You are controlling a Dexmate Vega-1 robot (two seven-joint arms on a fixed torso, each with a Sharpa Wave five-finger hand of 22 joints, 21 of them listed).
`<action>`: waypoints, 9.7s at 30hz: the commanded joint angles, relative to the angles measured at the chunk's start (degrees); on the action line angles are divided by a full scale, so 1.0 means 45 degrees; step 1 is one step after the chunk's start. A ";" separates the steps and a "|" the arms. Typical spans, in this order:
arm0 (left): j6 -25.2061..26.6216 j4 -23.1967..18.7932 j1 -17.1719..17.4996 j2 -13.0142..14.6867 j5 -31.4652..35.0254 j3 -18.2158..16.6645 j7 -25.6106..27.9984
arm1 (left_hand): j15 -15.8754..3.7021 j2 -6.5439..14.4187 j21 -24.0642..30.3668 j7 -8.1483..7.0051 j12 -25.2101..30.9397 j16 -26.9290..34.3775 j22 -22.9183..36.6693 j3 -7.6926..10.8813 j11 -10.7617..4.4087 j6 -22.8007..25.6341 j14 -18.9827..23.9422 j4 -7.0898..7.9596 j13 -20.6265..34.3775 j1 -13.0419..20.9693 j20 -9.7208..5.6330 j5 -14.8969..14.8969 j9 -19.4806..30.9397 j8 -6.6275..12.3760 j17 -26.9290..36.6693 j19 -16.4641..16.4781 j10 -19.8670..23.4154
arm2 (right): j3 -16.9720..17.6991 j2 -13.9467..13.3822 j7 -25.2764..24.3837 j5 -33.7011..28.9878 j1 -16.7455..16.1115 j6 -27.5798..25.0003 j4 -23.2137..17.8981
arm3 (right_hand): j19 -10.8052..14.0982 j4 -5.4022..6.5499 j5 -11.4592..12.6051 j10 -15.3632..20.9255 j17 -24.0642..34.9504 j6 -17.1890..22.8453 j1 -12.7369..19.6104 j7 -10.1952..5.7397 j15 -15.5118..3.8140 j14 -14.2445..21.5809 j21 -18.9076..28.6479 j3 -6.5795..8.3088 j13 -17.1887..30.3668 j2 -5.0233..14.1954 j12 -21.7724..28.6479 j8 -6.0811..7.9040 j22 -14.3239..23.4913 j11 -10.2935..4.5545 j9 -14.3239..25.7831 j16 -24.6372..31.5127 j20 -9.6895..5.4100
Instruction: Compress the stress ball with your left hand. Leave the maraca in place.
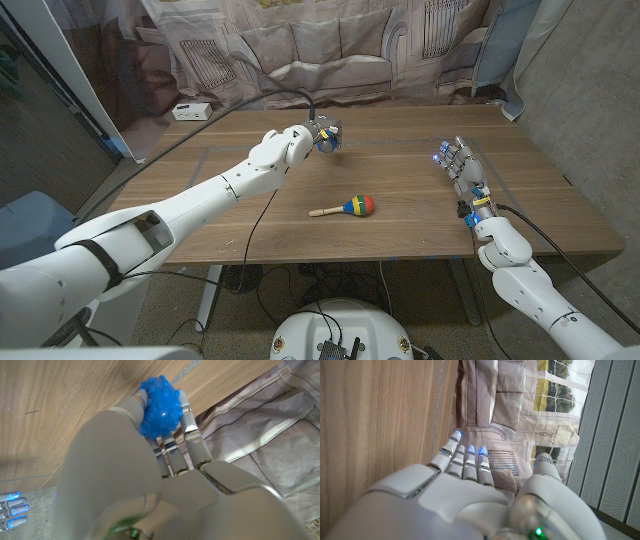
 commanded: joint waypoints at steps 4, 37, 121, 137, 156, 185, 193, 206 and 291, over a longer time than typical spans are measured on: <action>-0.0125 0.0005 -0.0248 0.0083 0.0416 0.0208 -0.0549 | -0.0929 0.0488 -0.0216 0.0079 -0.0161 -0.0173 -0.0027 -0.0183 -0.0053 -0.0272 0.0244 0.0449 0.0097 -0.0437 -0.0026 -0.0187 0.0011 -0.0212 0.0046 -0.0644 -0.0172 | 0.0030 -0.0019 0.0043 -0.0033 -0.0029 0.0095 -0.0003 | 0.0042 0.0020 -0.0019 0.0135 0.0052 0.0073 0.0147 -0.0011 0.0007 0.0102 0.0034 -0.0067 0.0036 0.0001 0.0005 -0.0021 0.0044 -0.0008 0.0038 -0.0035 0.0028; -0.0418 0.0202 -0.0619 -0.0082 0.1088 0.0289 -0.1190 | -0.0331 0.0094 -0.0771 0.0130 -0.1086 -0.0339 -0.0178 -0.1584 0.0141 -0.1894 -0.1734 0.0698 0.0049 -0.2373 0.0637 -0.0650 -0.0153 -0.1310 0.0134 -0.1900 -0.1832 | 0.0082 0.0115 0.0094 0.0129 0.0046 0.0179 0.0259 | 0.0078 0.0010 -0.0016 0.0165 0.0054 0.0114 0.0177 0.0044 0.0011 0.0116 0.0048 -0.0065 0.0036 0.0017 0.0009 -0.0010 0.0043 -0.0020 0.0038 -0.0038 -0.0044; -0.0766 0.0964 -0.0526 -0.0516 -0.0179 0.0192 -0.0115 | -0.1071 0.1125 0.0648 0.0542 -0.0337 0.0672 -0.0030 0.0349 0.0341 0.0332 0.1049 -0.0654 0.0633 0.1472 -0.0434 -0.0189 0.0287 -0.0791 0.0260 0.0753 0.0154 | 0.0109 0.0138 -0.0157 -0.0010 -0.0069 0.0206 0.0126 | 0.0017 0.0031 -0.0026 0.0175 0.0067 0.0139 0.0139 -0.0002 0.0011 0.0130 0.0029 -0.0116 0.0036 -0.0001 -0.0003 -0.0017 0.0046 -0.0051 0.0037 -0.0047 0.0039; -0.0513 0.0934 -0.0538 -0.0565 -0.0294 0.0330 -0.0095 | -0.1340 0.1100 0.1261 0.0552 -0.0071 0.0948 -0.0089 0.0450 0.0121 0.1361 0.1989 -0.0592 0.0886 0.1736 -0.0700 -0.0231 0.0742 -0.0197 0.0409 0.1444 0.1121 | 0.0182 0.0091 -0.0210 -0.0006 -0.0262 0.0209 0.0022 | 0.0014 0.0031 -0.0025 0.0185 0.0067 0.0156 0.0138 0.0001 0.0006 0.0132 0.0031 -0.0122 0.0036 -0.0002 -0.0002 -0.0014 0.0047 -0.0017 0.0037 -0.0049 0.0044; -0.0272 0.0715 -0.0363 -0.0483 -0.0192 0.0317 0.0346 | -0.1062 0.1157 0.1306 0.0500 -0.0406 0.0562 -0.0065 0.0439 0.0150 0.0765 0.1511 -0.0345 0.1126 0.1271 -0.0365 -0.0222 0.0779 -0.0436 0.0368 0.0627 0.0625 | 0.0267 0.0033 -0.0175 0.0012 -0.0380 0.0238 -0.0061 | 0.0015 0.0035 -0.0024 0.0200 0.0069 0.0157 0.0136 0.0005 -0.0001 0.0142 0.0034 -0.0126 0.0036 0.0008 0.0000 -0.0017 0.0047 -0.0031 0.0037 -0.0047 0.0043; -0.0263 0.0401 -0.0487 -0.0292 0.0433 0.0476 -0.0472 | -0.0556 0.0777 0.0900 0.0170 -0.1339 -0.0243 -0.0163 -0.0245 0.0157 -0.0802 -0.0236 0.0333 0.0927 -0.1417 0.0068 -0.0270 0.0542 -0.1549 0.0134 -0.1274 -0.0610 | 0.0284 0.0079 -0.0141 -0.0020 -0.0538 0.0377 -0.0112 | 0.0020 0.0028 -0.0022 0.0190 0.0068 0.0180 0.0154 0.0008 0.0024 0.0143 0.0039 -0.0125 0.0036 0.0024 -0.0009 -0.0013 0.0047 -0.0018 0.0037 -0.0052 0.0040; -0.0208 0.0284 -0.0384 -0.0219 0.0488 0.0369 -0.0467 | -0.0371 0.0611 0.0777 0.0157 -0.1547 -0.0335 -0.0177 -0.0445 0.0207 -0.1227 -0.0752 0.0379 0.0807 -0.1916 0.0183 -0.0300 0.0475 -0.1827 0.0121 -0.1583 -0.0995 | 0.0264 0.0044 -0.0124 -0.0031 -0.0502 0.0310 -0.0122 | 0.0019 0.0028 -0.0022 0.0208 0.0069 0.0184 0.0158 0.0006 -0.0008 0.0153 0.0040 -0.0125 0.0036 0.0030 -0.0003 -0.0013 0.0047 -0.0017 0.0037 -0.0050 0.0043; -0.0524 0.0420 -0.0704 -0.0143 0.0594 0.0415 -0.1083 | -0.0219 0.0558 0.0527 0.0121 -0.1749 -0.0344 -0.0195 -0.0666 0.0245 -0.2046 -0.1415 0.0371 0.0677 -0.2379 0.0448 -0.0350 0.0366 -0.2227 0.0162 -0.2119 -0.1599 | 0.0213 0.0125 -0.0264 -0.0060 -0.0449 0.0240 -0.0098 | 0.0015 0.0027 -0.0023 0.0208 0.0070 0.0174 0.0159 0.0013 0.0000 0.0130 0.0039 -0.0130 0.0037 0.0030 -0.0005 -0.0020 0.0047 -0.0018 0.0037 -0.0061 0.0031; -0.1725 0.5169 -0.2089 -0.2118 -0.1579 0.1876 0.0486 | -0.0202 0.0385 0.0170 0.0190 -0.1646 -0.0253 -0.0215 -0.1005 0.0315 -0.2278 -0.1638 0.0340 0.0378 -0.3647 0.0608 -0.0447 -0.0047 -0.2302 0.0026 -0.2415 -0.1704 | 0.0452 -0.0046 -0.0174 0.0224 -0.0378 0.0014 0.0087 | 0.0020 0.0025 -0.0022 0.0211 0.0072 0.0206 0.0185 0.0011 -0.0004 0.0140 0.0044 -0.0138 0.0038 0.0064 -0.0012 -0.0020 0.0047 -0.0024 0.0038 -0.0065 0.0034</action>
